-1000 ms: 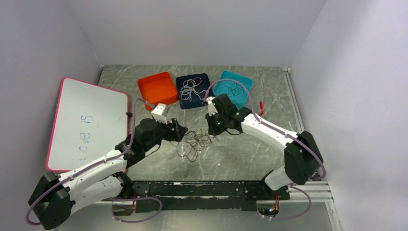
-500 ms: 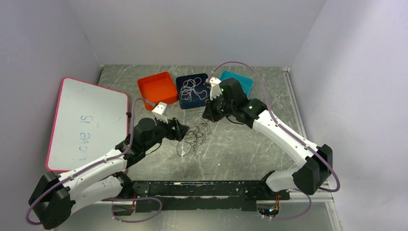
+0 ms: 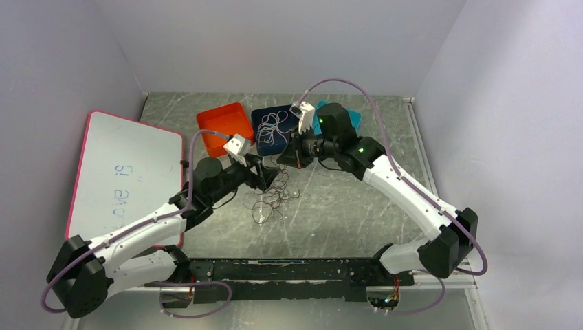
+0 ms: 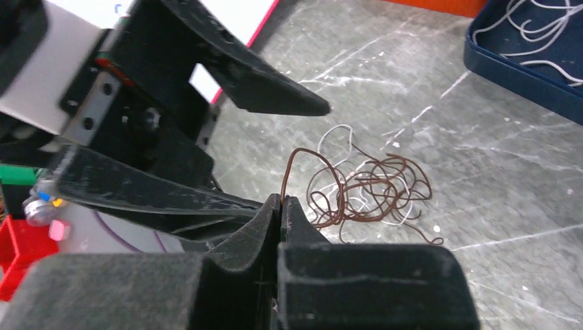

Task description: Untangle the cables

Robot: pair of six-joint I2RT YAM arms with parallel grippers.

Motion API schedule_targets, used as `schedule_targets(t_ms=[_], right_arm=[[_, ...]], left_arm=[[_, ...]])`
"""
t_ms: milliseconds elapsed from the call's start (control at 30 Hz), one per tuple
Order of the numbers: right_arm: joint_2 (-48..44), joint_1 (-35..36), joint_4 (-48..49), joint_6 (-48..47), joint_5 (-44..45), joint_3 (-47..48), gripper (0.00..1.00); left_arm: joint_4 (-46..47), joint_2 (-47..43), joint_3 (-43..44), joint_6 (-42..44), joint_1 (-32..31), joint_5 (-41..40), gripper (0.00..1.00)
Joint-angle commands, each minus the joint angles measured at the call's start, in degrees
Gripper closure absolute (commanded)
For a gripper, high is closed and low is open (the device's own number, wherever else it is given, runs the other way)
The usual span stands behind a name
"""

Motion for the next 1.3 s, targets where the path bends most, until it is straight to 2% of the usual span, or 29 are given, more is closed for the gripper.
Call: schedule_targets(t_ms=[0, 367, 667, 767, 833, 1267], right_arm=[[-0.62, 0.31, 1.63, 2.47, -4.79, 1.75, 1.00], [-2.41, 0.32, 4.99, 6.60, -7.74, 1.61, 1.00], [-4.40, 0.21, 6.28, 8.90, -3.79, 3.42, 1.00], [-5.21, 0.18, 6.90, 9.58, -2.66, 4.25, 1.00], [-5.42, 0.23, 6.79, 9.69, -1.69, 5.44, 1.00], [-6.49, 0.21, 4.37, 7.04, 3.35, 15.39, 1.00]], left_arm=[[6.33, 3.07, 1.77, 1.65, 0.15, 2.88, 0.17], [14.39, 9.34, 2.92, 0.35, 0.17, 4.88, 0.19], [16.95, 11.46, -0.07, -5.27, 0.12, 6.26, 0.46], [18.10, 11.98, -1.72, -6.88, 0.12, 6.57, 0.62], [18.34, 12.12, -2.50, -7.46, 0.17, 6.79, 0.68], [16.70, 12.05, -6.58, -8.04, 0.15, 6.57, 0.71]])
